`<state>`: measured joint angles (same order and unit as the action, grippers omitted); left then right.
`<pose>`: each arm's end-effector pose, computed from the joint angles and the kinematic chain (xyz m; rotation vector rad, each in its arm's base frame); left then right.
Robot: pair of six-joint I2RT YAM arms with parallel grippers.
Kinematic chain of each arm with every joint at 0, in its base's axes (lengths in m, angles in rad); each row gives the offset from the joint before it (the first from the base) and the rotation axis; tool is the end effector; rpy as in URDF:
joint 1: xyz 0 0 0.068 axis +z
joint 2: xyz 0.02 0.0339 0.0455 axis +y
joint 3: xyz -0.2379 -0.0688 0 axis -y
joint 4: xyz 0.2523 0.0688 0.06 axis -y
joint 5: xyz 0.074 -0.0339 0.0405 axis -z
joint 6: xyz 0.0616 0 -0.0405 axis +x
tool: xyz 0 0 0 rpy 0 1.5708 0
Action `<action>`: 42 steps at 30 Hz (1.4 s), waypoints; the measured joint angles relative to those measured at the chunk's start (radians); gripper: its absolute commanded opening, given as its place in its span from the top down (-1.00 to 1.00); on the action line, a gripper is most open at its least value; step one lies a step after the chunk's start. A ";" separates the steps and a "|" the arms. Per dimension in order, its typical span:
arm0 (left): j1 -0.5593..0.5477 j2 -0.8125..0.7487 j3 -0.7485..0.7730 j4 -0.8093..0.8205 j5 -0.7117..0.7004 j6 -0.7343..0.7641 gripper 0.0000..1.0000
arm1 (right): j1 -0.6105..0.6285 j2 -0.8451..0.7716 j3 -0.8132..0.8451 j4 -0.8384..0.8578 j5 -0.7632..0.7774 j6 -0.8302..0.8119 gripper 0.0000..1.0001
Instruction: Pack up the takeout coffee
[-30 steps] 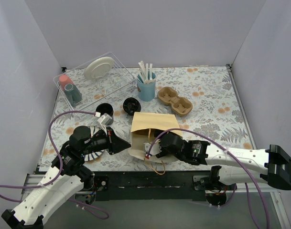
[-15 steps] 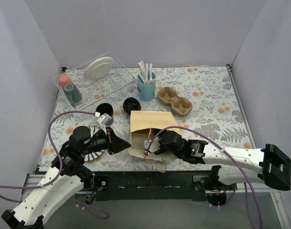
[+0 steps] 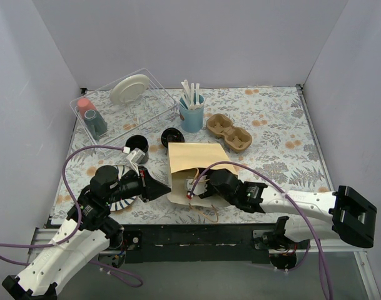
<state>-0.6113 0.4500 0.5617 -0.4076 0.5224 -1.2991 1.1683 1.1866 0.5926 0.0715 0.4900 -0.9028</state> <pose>0.1229 -0.1237 0.2676 -0.3340 2.2331 -1.6811 0.1382 0.2506 0.1785 -1.5911 1.2835 -0.3466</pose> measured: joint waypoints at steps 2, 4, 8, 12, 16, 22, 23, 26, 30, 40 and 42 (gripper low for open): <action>0.000 0.000 0.000 0.000 -0.001 0.000 1.00 | -0.006 0.004 0.000 0.010 -0.002 0.000 0.38; 0.000 0.000 0.000 0.000 -0.002 0.000 1.00 | -0.013 0.006 0.000 0.013 -0.004 0.001 0.34; 0.000 0.003 0.000 0.000 -0.002 0.000 1.00 | -0.019 0.006 -0.002 0.018 -0.007 0.002 0.18; 0.000 0.007 0.000 0.000 -0.002 -0.005 1.00 | -0.021 0.004 -0.002 0.016 -0.011 0.002 -0.12; 0.000 0.012 0.000 0.001 -0.001 -0.010 1.00 | -0.024 -0.012 0.001 -0.005 -0.024 0.006 -0.34; 0.000 0.024 0.009 -0.001 0.001 -0.017 1.00 | -0.029 -0.052 0.002 -0.051 -0.046 0.013 -0.59; 0.000 0.026 0.011 -0.001 0.001 -0.017 1.00 | -0.029 -0.059 0.002 -0.060 -0.051 0.015 -0.60; 0.000 0.031 0.027 -0.005 0.001 -0.018 1.00 | -0.029 -0.078 0.016 -0.103 -0.068 0.027 -0.64; 0.000 0.037 0.053 -0.016 0.001 -0.018 1.00 | -0.029 -0.107 0.038 -0.161 -0.098 0.048 -0.75; 0.000 0.042 0.063 -0.037 0.000 -0.021 1.00 | -0.020 -0.152 0.098 -0.279 -0.138 0.111 -0.97; 0.000 0.046 0.066 -0.042 0.000 -0.022 1.00 | -0.019 -0.159 0.098 -0.290 -0.141 0.116 -0.97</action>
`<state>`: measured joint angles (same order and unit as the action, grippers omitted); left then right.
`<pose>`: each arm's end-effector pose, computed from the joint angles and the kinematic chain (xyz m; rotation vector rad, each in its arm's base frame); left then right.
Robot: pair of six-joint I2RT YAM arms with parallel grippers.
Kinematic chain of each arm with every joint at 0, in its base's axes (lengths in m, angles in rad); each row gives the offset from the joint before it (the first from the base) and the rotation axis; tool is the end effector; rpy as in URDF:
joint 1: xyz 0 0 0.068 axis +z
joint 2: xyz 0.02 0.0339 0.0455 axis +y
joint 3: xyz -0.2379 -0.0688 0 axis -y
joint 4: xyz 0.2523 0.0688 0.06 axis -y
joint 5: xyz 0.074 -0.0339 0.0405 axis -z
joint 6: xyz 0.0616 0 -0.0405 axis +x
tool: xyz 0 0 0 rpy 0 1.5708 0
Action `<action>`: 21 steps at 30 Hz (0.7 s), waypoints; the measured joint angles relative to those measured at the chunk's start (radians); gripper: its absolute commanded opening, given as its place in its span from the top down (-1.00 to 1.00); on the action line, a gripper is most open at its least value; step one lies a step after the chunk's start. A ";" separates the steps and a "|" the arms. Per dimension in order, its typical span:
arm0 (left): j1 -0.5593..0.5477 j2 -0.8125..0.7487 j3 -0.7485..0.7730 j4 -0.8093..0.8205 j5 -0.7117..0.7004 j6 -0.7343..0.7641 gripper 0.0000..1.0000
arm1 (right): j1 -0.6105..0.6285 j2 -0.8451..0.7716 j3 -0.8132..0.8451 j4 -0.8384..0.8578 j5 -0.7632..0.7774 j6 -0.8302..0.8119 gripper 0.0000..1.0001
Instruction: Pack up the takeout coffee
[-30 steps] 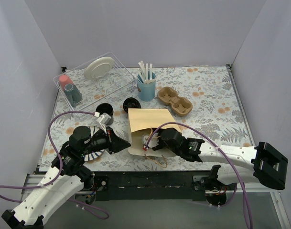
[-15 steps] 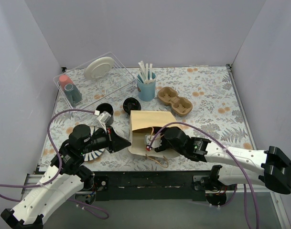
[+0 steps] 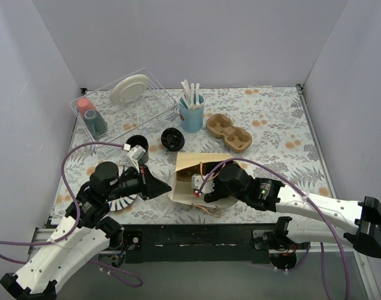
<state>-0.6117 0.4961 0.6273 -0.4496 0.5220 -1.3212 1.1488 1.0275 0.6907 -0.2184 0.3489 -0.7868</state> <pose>0.1249 -0.1251 0.2794 -0.3738 2.2603 -1.6802 0.1286 0.2350 0.2209 -1.5995 1.3493 -0.1524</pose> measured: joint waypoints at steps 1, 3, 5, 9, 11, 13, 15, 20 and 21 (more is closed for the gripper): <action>0.000 0.001 0.002 -0.002 0.000 0.000 1.00 | 0.000 -0.004 0.001 -0.006 -0.002 0.002 -0.97; 0.000 0.004 0.010 -0.008 -0.001 -0.001 1.00 | 0.001 -0.010 0.003 -0.017 -0.008 0.006 -0.97; 0.000 0.007 0.018 -0.017 -0.001 -0.002 1.00 | 0.003 -0.014 0.011 -0.029 -0.013 0.010 -0.97; 0.000 0.020 0.043 -0.023 -0.002 -0.001 1.00 | 0.004 -0.016 0.039 -0.058 -0.013 0.016 -0.97; 0.000 0.027 0.052 -0.025 -0.002 0.000 1.00 | 0.004 -0.016 0.047 -0.070 -0.013 0.020 -0.97; 0.000 0.036 0.059 -0.030 -0.001 0.000 1.00 | 0.004 -0.018 0.053 -0.079 -0.013 0.023 -0.97; 0.000 0.044 0.063 -0.037 -0.001 0.000 1.00 | 0.004 -0.019 0.056 -0.082 -0.016 0.025 -0.97; 0.000 0.052 0.073 -0.058 -0.001 0.000 1.00 | 0.004 -0.019 0.072 -0.112 -0.038 0.030 -0.86; 0.000 0.052 0.076 -0.061 0.000 -0.001 1.00 | 0.004 -0.019 0.077 -0.121 -0.043 0.032 -0.86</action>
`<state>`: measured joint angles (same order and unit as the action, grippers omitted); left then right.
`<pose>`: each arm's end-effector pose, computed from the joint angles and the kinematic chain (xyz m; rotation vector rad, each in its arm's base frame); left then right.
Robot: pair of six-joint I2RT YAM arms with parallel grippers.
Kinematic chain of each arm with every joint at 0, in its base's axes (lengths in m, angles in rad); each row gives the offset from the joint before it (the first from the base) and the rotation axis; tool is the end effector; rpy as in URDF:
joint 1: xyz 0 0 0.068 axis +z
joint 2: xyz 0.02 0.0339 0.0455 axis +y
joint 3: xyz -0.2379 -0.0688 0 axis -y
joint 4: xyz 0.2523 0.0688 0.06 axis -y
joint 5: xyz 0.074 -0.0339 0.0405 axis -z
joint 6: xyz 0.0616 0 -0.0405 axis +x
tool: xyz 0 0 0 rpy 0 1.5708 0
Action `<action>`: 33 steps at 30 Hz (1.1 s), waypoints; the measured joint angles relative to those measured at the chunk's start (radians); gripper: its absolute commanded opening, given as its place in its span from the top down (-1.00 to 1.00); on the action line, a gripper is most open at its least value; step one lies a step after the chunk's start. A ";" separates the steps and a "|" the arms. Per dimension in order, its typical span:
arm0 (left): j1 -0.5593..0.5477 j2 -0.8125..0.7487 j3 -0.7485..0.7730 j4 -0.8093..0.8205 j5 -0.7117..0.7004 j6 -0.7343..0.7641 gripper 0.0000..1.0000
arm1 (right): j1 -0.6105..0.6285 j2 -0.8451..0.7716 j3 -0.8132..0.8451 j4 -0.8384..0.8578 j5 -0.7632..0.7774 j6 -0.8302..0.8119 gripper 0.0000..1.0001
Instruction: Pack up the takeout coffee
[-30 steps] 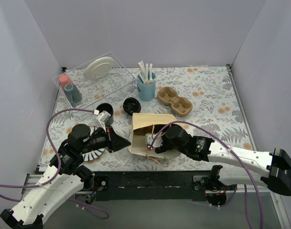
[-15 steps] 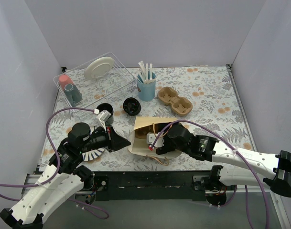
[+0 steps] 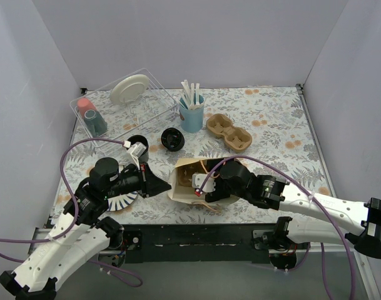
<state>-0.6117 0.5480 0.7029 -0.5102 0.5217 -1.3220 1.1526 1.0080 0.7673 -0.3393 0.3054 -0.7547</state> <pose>0.1268 -0.1264 0.2913 -0.3981 2.2977 -1.6602 0.1239 0.2332 0.2401 -1.6230 1.3673 -0.0932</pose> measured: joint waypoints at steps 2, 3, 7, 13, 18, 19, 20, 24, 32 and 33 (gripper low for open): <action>0.000 0.001 0.006 -0.008 0.000 0.000 1.00 | 0.000 0.000 0.012 -0.016 -0.014 0.006 -0.79; 0.000 0.002 0.010 -0.012 0.000 0.000 1.00 | 0.000 0.000 0.018 -0.023 -0.021 0.011 -0.78; 0.000 0.011 0.030 -0.018 -0.001 -0.003 1.00 | 0.000 0.000 0.045 -0.047 -0.035 0.024 -0.82; 0.000 0.023 0.050 -0.027 0.000 -0.014 0.91 | 0.000 -0.001 0.083 -0.073 -0.047 0.042 -0.82; 0.000 0.026 0.052 -0.030 -0.002 -0.031 0.43 | 0.000 0.006 0.118 -0.086 -0.055 0.048 -0.75; 0.000 0.026 0.054 -0.032 -0.006 -0.032 0.38 | 0.000 0.008 0.127 -0.087 -0.055 0.049 -0.75; 0.000 0.026 0.056 -0.034 -0.011 -0.035 0.32 | 0.000 0.012 0.137 -0.087 -0.055 0.050 -0.75; 0.000 0.031 0.078 -0.039 -0.032 -0.041 0.00 | 0.000 0.016 0.167 -0.092 -0.053 0.053 -0.75; 0.000 0.076 0.142 -0.036 -0.071 -0.035 -0.39 | 0.000 0.035 0.241 -0.106 -0.026 0.078 -0.76; 0.000 0.084 0.151 -0.034 -0.077 -0.034 -0.41 | 0.000 0.037 0.251 -0.108 -0.022 0.082 -0.76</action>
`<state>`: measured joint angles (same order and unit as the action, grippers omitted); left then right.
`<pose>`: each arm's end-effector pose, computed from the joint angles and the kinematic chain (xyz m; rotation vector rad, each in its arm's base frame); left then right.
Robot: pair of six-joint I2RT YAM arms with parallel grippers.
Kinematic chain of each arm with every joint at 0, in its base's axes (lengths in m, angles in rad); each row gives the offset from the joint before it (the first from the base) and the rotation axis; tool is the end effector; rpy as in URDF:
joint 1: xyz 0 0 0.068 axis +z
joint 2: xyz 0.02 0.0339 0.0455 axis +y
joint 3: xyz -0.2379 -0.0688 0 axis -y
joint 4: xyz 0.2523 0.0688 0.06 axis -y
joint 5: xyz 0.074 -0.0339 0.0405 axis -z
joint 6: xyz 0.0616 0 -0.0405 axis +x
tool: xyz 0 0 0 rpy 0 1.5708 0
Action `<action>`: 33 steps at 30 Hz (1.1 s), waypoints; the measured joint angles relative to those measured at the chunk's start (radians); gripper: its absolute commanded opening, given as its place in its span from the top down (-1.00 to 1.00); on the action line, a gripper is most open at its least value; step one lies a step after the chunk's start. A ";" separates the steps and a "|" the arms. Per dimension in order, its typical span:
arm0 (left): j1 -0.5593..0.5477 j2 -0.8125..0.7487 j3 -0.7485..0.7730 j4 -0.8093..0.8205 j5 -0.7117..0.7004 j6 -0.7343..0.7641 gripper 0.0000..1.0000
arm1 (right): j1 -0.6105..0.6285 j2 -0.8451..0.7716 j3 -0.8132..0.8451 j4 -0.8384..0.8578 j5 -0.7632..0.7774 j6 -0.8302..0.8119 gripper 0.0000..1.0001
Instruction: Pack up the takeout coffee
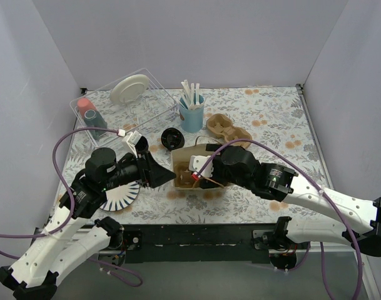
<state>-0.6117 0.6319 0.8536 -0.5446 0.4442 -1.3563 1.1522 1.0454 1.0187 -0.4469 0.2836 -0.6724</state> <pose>0.1353 -0.1273 0.3269 -0.4785 2.2323 -1.6326 0.1267 0.2424 0.3118 -1.4871 1.3730 0.0132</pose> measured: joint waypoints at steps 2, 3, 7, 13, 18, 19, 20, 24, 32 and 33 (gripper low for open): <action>0.000 0.015 0.014 0.007 -0.015 0.006 -0.46 | 0.000 0.008 0.020 0.000 0.006 0.010 -0.76; 0.000 0.020 0.019 0.010 -0.023 0.009 -0.47 | 0.000 0.011 0.027 0.000 0.009 0.013 -0.76; 0.000 0.033 0.034 0.014 -0.066 0.028 -0.54 | 0.000 0.023 0.047 0.000 0.022 0.016 -0.75; 0.000 0.055 0.082 0.006 -0.124 0.056 -0.57 | 0.000 0.047 0.085 -0.009 0.043 0.017 -0.57; 0.000 0.072 0.111 0.005 -0.149 0.074 -0.57 | -0.006 0.069 0.111 -0.010 0.047 0.022 -0.06; 0.000 0.074 0.113 0.005 -0.151 0.077 -0.57 | -0.009 0.076 0.117 -0.010 0.042 0.026 0.00; 0.000 0.076 0.113 0.003 -0.154 0.078 -0.57 | -0.013 0.084 0.121 -0.009 0.035 0.027 0.03; 0.000 0.082 0.113 -0.007 -0.168 0.084 -0.57 | -0.031 0.116 0.130 -0.011 0.008 0.047 0.06; 0.000 0.084 0.113 -0.020 -0.182 0.096 -0.57 | -0.105 0.155 0.175 -0.026 -0.061 0.092 0.06; 0.000 0.084 0.113 -0.020 -0.183 0.097 -0.57 | -0.113 0.162 0.188 -0.026 -0.074 0.097 0.07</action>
<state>-0.6117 0.7158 0.9661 -0.5644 0.2607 -1.2598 1.0389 1.2072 1.2072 -0.4725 0.2092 -0.5758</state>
